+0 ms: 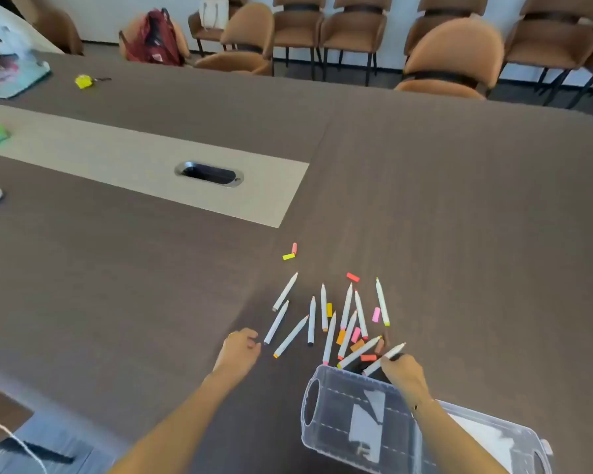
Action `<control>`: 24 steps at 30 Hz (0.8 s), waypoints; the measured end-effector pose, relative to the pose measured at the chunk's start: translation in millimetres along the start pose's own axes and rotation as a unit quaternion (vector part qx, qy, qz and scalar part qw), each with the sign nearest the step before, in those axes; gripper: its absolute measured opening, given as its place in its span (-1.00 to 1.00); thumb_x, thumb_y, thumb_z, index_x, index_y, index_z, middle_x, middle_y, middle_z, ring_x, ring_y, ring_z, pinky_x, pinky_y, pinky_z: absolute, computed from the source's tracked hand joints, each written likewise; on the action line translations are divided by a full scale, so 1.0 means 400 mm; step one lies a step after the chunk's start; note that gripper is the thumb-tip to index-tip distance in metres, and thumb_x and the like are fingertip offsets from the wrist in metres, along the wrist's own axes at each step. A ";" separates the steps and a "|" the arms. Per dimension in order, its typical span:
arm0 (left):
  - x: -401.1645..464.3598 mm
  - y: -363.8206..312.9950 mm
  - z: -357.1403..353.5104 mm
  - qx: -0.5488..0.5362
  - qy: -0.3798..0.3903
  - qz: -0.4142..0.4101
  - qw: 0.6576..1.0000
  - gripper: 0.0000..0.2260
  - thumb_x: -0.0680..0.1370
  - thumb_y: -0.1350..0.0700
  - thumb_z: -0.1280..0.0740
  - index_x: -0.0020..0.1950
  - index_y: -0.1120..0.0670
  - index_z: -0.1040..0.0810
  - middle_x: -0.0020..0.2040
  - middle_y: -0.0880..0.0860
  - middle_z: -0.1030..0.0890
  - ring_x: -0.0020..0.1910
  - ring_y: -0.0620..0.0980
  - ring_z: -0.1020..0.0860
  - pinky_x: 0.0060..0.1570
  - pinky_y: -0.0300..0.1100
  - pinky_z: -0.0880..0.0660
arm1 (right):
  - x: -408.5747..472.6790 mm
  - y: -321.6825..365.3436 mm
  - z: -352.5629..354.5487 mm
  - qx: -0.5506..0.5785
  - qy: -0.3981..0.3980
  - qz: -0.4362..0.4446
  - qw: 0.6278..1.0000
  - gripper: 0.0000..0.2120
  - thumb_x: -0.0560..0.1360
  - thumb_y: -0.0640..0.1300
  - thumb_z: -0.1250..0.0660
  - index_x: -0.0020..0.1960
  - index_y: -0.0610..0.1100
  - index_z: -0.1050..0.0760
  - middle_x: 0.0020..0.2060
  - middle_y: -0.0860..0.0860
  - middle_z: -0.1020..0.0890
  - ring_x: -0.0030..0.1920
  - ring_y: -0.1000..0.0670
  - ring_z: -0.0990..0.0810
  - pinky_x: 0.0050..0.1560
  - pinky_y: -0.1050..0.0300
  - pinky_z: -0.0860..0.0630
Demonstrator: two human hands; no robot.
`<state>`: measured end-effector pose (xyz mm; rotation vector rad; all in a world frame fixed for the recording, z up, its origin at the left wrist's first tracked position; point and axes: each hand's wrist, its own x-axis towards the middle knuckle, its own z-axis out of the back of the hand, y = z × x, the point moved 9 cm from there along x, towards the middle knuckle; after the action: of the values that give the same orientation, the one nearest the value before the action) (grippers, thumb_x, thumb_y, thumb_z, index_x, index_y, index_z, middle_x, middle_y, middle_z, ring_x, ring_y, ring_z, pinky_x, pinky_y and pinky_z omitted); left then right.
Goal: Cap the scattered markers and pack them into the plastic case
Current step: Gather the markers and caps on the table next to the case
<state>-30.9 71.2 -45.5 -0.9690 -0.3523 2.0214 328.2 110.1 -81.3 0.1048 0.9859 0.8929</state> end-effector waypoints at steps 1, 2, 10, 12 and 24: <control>0.020 -0.005 0.002 0.003 -0.005 -0.003 1.000 -0.76 0.54 0.16 -0.26 0.21 0.10 -0.52 0.02 0.06 -0.48 -0.10 -0.01 -0.52 -0.21 -0.28 -0.44 | 0.007 0.000 -0.009 0.017 -0.005 -0.009 1.000 -0.65 0.55 0.07 -0.19 -0.13 -0.19 -0.54 -0.25 -0.08 -0.63 -0.25 -0.04 -0.59 -0.23 0.13 -0.52; 0.039 -0.007 0.004 0.006 -0.010 -0.003 1.000 -0.76 0.54 0.18 -0.26 0.21 0.12 -0.52 0.01 0.05 -0.46 -0.08 -0.01 -0.52 -0.17 -0.26 -0.45 | 0.010 -0.008 -0.011 0.022 -0.019 -0.031 0.999 -0.62 0.56 0.11 -0.17 -0.16 -0.17 -0.53 -0.27 -0.07 -0.62 -0.26 -0.02 -0.59 -0.26 0.15 -0.52; 0.148 -0.068 -0.047 0.078 0.014 -0.016 0.997 -0.75 0.52 0.09 -0.34 0.16 0.16 -0.47 0.01 0.03 -0.39 -0.10 -0.01 -0.48 -0.12 -0.17 -0.47 | 0.022 0.000 -0.006 -0.014 -0.087 -0.058 0.994 -0.47 0.54 0.22 -0.12 -0.31 -0.16 -0.56 -0.38 -0.04 -0.60 -0.38 0.01 -0.55 -0.40 0.20 -0.40; 0.158 -0.079 -0.068 0.112 0.026 -0.023 0.993 -0.75 0.54 0.08 -0.33 0.15 0.16 -0.43 0.03 0.04 -0.38 -0.11 -0.01 -0.46 -0.15 -0.18 -0.44 | 0.036 -0.011 -0.008 0.009 -0.090 -0.059 0.994 -0.54 0.53 0.18 -0.19 -0.30 -0.16 -0.56 -0.37 -0.05 -0.61 -0.35 -0.02 -0.58 -0.34 0.16 -0.46; 0.200 -0.141 -0.080 0.174 0.027 -0.106 0.979 -0.94 0.60 0.20 -0.14 0.01 0.17 -0.38 -0.15 -0.07 -0.32 -0.15 -0.06 -0.37 0.04 -0.15 -0.41 | 0.099 0.050 0.131 0.065 -0.189 -0.050 0.979 -0.68 0.59 -0.19 -0.11 0.16 -0.44 -0.40 0.05 -0.34 -0.54 -0.09 -0.23 -0.49 -0.08 0.05 -0.40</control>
<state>-2.2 165.3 -76.0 -0.7317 -0.0621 1.7834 365.5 166.7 -68.8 0.3214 0.6863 0.6823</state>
